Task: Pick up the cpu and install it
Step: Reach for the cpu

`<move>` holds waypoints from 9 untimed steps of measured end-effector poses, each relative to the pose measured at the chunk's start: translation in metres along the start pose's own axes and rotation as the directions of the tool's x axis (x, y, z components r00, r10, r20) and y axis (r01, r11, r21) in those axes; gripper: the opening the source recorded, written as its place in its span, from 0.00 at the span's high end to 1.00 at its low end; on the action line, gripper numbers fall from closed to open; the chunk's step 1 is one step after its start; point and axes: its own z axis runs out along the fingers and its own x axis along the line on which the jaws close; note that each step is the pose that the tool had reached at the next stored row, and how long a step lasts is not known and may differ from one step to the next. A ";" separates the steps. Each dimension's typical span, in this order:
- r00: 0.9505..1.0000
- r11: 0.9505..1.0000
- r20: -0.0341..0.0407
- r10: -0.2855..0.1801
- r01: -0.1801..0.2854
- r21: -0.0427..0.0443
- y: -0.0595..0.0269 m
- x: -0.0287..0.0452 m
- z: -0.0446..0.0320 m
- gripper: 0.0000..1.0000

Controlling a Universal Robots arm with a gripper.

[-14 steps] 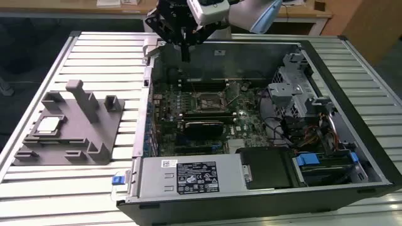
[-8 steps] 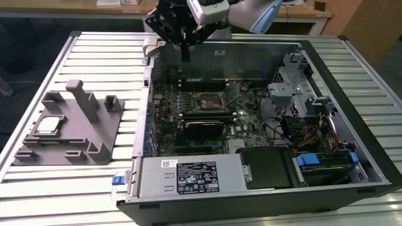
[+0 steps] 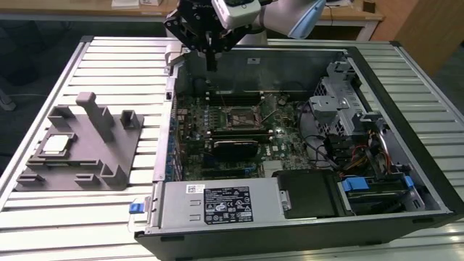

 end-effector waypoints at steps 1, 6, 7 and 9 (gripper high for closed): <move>1.000 1.000 0.000 0.000 0.000 0.000 0.0000 0.0006 0.0000 0.89; 1.000 1.000 0.000 0.000 0.000 0.000 -0.0003 0.0040 -0.0001 0.89; 1.000 1.000 0.000 0.000 0.000 0.000 -0.0004 0.0048 -0.0001 0.89; 1.000 1.000 0.000 0.000 0.000 0.000 -0.0005 0.0064 -0.0002 0.89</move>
